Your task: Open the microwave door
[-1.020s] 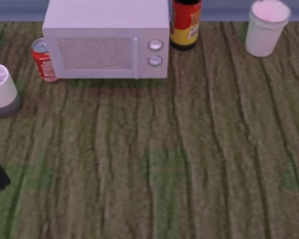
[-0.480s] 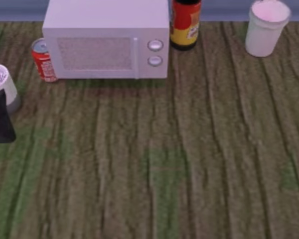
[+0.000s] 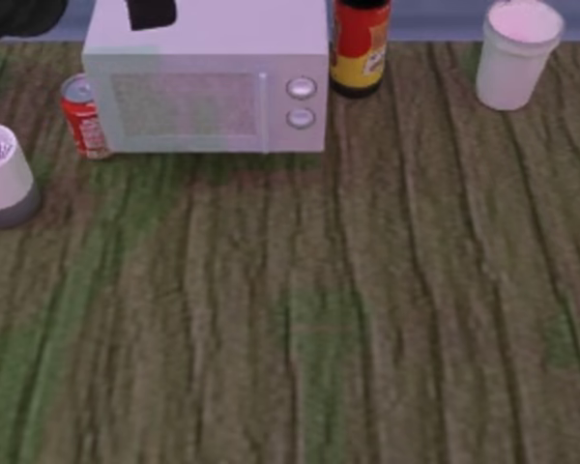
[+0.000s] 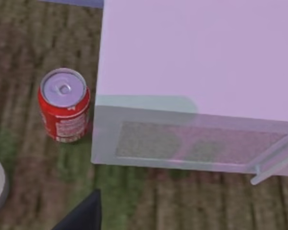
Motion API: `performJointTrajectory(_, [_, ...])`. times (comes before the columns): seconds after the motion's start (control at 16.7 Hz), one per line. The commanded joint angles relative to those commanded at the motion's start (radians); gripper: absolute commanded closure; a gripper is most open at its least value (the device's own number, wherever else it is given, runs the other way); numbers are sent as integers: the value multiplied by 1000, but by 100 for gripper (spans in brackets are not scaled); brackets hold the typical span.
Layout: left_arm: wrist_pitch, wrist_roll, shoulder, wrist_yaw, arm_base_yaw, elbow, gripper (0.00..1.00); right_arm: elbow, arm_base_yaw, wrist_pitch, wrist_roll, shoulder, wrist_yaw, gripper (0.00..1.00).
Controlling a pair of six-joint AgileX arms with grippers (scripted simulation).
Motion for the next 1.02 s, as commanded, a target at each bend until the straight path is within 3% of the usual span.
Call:
performJointTrajectory(0.24, [-184,-91,364,-49,-99,371,0,0,0,0,0,0,0,0])
performJointTrajectory(0.48, [-328,-152,607,-83,-169,601,0,0,0,0,0,0,0,0])
performJointTrajectory(1.02, [-385,-172,697,-95,-192,675,0,0,0,0,0,0,0,0])
